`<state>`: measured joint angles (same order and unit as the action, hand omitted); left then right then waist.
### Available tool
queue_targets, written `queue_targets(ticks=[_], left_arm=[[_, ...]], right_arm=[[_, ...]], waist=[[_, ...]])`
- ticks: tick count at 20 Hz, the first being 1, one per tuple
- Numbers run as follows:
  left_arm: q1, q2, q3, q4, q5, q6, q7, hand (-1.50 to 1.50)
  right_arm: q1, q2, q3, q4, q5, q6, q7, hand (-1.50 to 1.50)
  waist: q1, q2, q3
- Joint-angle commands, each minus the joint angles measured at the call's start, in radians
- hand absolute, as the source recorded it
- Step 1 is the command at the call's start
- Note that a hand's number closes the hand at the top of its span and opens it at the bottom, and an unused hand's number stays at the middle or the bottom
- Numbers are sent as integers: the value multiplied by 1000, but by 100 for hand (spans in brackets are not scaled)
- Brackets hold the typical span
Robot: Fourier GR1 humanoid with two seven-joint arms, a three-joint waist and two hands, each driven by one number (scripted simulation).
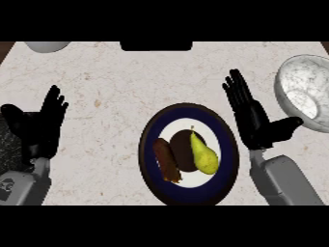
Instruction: Pick the pear from the plate and place it in the bowl
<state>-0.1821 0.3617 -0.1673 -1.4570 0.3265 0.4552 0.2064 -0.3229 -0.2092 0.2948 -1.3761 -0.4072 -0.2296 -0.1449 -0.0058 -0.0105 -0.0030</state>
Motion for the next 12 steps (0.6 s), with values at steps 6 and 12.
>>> queue_targets(ticks=[6, 12], left_arm=[[-43, 41, -192, -153, -75, -272, -134, 0], [-17, -23, -226, -50, -80, -358, -226, 0]], right_arm=[[28, -115, 68, -183, 159, -43, 56, 150], [31, -46, 183, -29, 397, -168, 51, -150]], waist=[[-28, -3, 1], [7, 13, 3]])
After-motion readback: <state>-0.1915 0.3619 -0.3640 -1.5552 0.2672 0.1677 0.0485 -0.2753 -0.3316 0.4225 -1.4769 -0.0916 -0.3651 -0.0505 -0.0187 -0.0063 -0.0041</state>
